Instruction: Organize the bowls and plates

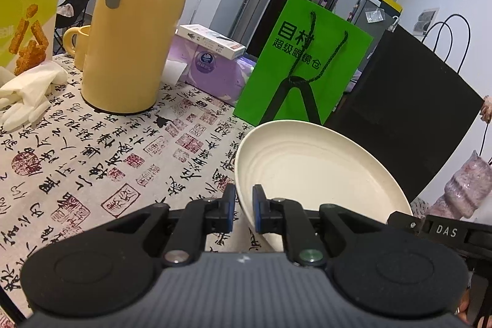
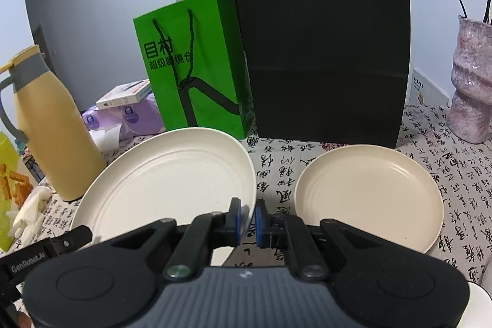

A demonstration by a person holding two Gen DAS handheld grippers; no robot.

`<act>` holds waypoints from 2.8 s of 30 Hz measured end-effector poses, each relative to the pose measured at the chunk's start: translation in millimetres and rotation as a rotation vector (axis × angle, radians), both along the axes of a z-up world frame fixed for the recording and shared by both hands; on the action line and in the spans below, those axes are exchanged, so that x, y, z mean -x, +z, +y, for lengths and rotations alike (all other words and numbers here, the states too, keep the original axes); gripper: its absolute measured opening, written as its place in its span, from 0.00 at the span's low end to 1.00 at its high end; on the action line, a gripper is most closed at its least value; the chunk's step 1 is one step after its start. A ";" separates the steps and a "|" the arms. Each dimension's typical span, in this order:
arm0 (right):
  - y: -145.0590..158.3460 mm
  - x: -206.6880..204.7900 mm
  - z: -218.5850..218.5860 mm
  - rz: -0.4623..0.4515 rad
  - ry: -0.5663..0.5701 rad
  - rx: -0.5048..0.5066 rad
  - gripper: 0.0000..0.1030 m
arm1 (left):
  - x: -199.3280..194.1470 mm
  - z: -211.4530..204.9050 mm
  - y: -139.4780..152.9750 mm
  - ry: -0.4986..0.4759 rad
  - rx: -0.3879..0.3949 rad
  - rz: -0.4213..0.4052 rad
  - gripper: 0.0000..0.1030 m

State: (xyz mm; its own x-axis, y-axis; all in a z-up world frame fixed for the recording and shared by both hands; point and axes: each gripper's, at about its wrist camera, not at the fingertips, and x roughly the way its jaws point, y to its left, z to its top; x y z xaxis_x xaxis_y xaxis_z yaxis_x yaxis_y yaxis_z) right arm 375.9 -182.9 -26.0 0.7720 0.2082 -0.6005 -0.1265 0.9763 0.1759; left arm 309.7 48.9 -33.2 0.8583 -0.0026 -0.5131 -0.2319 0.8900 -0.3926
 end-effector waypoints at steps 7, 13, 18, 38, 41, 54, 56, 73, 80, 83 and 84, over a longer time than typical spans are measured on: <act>10.6 12.7 -1.5 -0.027 -0.002 -0.004 0.09 | 9.8 -3.4 12.0 0.008 -0.021 -0.018 0.12; 14.0 25.7 -3.1 -0.033 0.002 -0.014 0.09 | 22.6 -6.0 19.7 0.015 -0.036 -0.024 0.12; 17.4 37.9 -5.3 -0.042 0.006 -0.021 0.09 | 35.5 -7.3 26.6 0.019 -0.043 -0.035 0.12; 32.4 89.3 -8.1 -0.065 0.009 -0.053 0.09 | 86.5 -12.0 46.9 0.031 -0.093 -0.070 0.12; 33.2 96.3 -9.0 -0.064 0.009 -0.064 0.09 | 94.9 -13.2 49.4 0.033 -0.102 -0.076 0.12; 38.6 131.4 -12.4 -0.084 0.012 -0.078 0.09 | 130.7 -19.3 55.8 0.035 -0.141 -0.090 0.12; 39.4 137.5 -12.4 -0.089 0.013 -0.078 0.09 | 136.1 -20.4 56.8 0.035 -0.148 -0.094 0.12; 46.2 183.6 -23.3 -0.121 0.007 -0.096 0.09 | 178.6 -32.8 65.4 0.028 -0.186 -0.128 0.12; 49.9 199.6 -28.1 -0.135 0.000 -0.098 0.09 | 192.8 -38.7 68.8 0.020 -0.197 -0.140 0.12; 51.9 206.2 -31.1 -0.144 -0.003 -0.098 0.09 | 198.6 -41.6 70.3 0.017 -0.200 -0.145 0.12; 52.3 209.0 -31.8 -0.148 -0.003 -0.098 0.09 | 201.1 -43.3 70.5 0.017 -0.204 -0.149 0.12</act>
State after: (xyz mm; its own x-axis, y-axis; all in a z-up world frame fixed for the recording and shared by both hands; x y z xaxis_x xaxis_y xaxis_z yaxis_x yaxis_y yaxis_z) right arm 166.9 -214.8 26.3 0.8510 0.2580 -0.4574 -0.1553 0.9556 0.2503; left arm 108.6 5.5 37.4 0.9236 0.1031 -0.3691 -0.2005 0.9509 -0.2360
